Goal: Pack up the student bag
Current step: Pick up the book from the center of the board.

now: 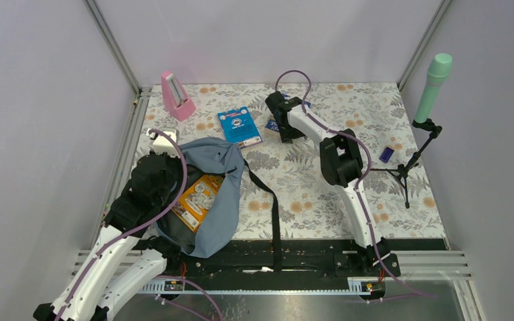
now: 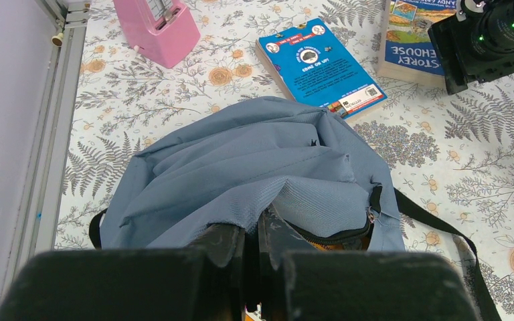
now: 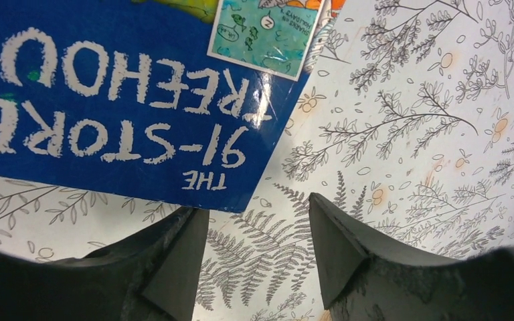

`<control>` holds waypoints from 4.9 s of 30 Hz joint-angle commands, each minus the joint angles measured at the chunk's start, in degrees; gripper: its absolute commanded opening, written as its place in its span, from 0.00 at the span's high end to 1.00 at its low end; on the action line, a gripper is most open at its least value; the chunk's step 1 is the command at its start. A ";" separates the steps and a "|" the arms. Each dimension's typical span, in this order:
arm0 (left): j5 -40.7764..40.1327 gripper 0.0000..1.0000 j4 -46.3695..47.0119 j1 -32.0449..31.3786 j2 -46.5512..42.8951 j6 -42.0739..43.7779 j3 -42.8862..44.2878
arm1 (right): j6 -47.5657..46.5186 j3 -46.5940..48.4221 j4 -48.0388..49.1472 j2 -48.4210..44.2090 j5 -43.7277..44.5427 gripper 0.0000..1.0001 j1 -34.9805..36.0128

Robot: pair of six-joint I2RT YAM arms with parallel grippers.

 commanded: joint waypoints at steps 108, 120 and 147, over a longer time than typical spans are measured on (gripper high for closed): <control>1.08 1.00 7.81 0.75 0.39 -1.62 0.69 | -16.82 -7.52 7.33 -10.96 -5.26 0.13 2.26; 0.91 1.00 7.72 0.75 0.51 -1.54 0.69 | -27.67 13.29 -2.26 5.37 -1.47 0.18 1.69; 0.57 1.00 7.80 0.82 0.35 -1.36 0.62 | -26.74 10.58 -5.93 3.84 -8.18 1.00 -0.42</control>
